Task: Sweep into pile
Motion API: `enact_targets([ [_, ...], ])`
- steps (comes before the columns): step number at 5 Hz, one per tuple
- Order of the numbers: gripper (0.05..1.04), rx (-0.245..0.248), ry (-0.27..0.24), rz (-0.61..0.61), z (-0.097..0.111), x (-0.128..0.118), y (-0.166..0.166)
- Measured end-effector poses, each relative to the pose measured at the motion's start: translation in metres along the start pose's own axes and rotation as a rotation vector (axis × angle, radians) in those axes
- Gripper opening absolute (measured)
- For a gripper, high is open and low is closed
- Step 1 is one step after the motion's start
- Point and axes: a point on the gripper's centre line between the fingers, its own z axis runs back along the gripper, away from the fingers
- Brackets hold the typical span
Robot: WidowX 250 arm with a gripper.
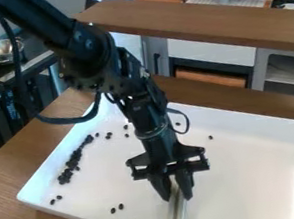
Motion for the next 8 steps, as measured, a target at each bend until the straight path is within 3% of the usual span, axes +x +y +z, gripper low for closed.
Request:
enact_targets([
  [3,0.365,0.11,0.055,-0.042,0.003,-0.003,0.049],
  [5,0.365,0.159,-0.008,-0.111,0.01,0.002,0.079],
  [6,0.364,0.194,0.0,-0.138,0.02,0.004,0.108],
  [8,0.363,0.347,0.011,-0.226,0.045,0.015,0.167],
])
